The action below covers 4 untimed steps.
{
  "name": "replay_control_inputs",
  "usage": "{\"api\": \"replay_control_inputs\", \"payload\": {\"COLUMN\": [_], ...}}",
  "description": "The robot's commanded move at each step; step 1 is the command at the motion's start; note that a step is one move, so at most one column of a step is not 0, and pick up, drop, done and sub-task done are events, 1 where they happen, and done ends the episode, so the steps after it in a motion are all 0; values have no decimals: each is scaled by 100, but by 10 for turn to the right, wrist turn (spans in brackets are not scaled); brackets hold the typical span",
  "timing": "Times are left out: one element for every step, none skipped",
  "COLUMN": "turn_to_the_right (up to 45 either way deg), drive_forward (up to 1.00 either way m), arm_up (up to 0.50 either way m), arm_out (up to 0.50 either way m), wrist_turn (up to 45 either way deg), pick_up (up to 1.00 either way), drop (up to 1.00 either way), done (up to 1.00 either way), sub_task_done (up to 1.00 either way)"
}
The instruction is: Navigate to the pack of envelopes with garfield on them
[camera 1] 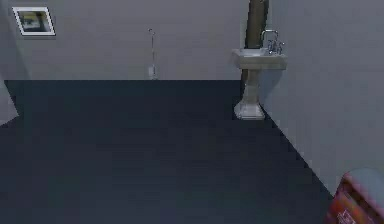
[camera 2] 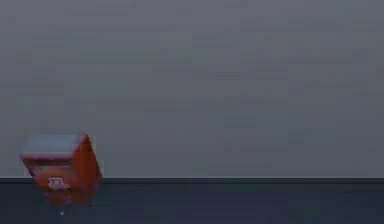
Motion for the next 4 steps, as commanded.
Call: {"api": "replay_control_inputs", "payload": {"turn_to_the_right": [-450,-450,-240,0], "drive_forward": [0,0,0,100], "arm_up": [0,0,0,0], "arm_out": [0,0,0,0], "wrist_turn": [0,0,0,0], "pick_up": [0,0,0,0], "drop": [0,0,0,0], "done": [0,0,0,0], "sub_task_done": [0,0,0,0]}}
